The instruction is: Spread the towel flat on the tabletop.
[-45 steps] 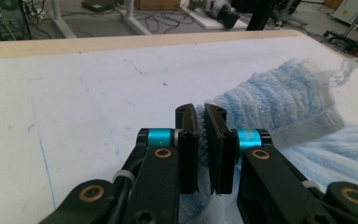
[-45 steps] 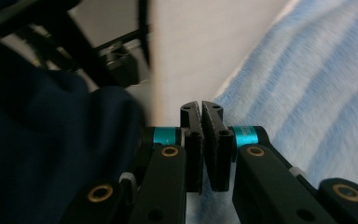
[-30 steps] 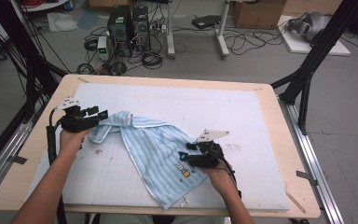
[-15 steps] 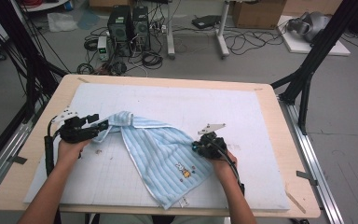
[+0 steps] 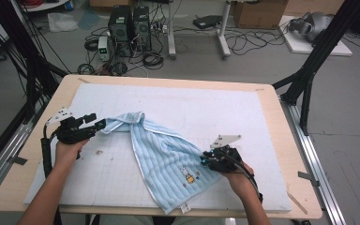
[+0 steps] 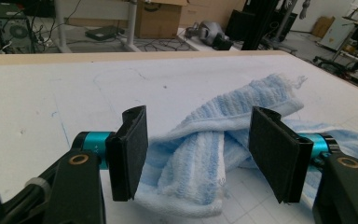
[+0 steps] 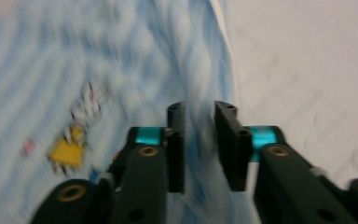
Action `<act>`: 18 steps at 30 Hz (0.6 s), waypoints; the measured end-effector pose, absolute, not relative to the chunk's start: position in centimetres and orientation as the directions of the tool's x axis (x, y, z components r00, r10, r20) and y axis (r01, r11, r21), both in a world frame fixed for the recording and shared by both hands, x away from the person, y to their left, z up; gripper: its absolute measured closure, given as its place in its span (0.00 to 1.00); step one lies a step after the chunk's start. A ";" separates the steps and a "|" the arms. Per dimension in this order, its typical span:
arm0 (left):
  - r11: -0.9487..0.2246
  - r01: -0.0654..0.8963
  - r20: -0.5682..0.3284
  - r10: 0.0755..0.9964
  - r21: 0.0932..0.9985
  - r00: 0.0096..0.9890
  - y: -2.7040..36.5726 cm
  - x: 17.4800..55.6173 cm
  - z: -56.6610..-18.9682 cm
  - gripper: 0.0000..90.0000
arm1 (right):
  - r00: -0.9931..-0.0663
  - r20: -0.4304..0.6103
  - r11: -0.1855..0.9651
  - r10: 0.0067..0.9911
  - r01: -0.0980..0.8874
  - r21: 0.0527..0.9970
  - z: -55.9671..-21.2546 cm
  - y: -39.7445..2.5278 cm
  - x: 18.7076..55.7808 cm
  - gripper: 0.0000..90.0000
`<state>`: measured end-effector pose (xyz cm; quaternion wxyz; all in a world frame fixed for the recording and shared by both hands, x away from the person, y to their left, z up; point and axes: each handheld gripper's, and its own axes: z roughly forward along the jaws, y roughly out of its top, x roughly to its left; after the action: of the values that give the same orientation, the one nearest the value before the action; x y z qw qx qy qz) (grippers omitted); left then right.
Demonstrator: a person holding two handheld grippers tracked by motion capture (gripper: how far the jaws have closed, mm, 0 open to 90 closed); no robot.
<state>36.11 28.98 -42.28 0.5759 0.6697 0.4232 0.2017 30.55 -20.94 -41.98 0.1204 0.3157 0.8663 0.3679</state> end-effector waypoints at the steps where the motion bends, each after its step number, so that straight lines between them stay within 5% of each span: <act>1: 0.021 0.334 -0.218 0.797 0.942 0.564 28.9 36.1 -42.3 0.42 | -0.769 0.037 0.507 0.638 0.456 0.732 -41.5 -20.5 30.9 0.67; 7: 0.011 0.333 -0.211 0.793 0.943 0.571 28.7 36.2 -42.4 0.42 | -0.776 0.066 0.453 0.627 0.432 0.779 -39.9 -15.7 34.4 0.53; 18: 0.048 0.329 -0.238 0.789 0.943 0.566 29.1 36.1 -42.4 0.41 | -0.821 0.034 0.523 0.570 0.394 0.756 -41.3 -6.0 40.8 0.48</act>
<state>36.14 29.12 -42.43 0.5879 0.6614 0.4225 0.1959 40.82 -5.98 -41.32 0.1096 0.2783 0.8657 0.4014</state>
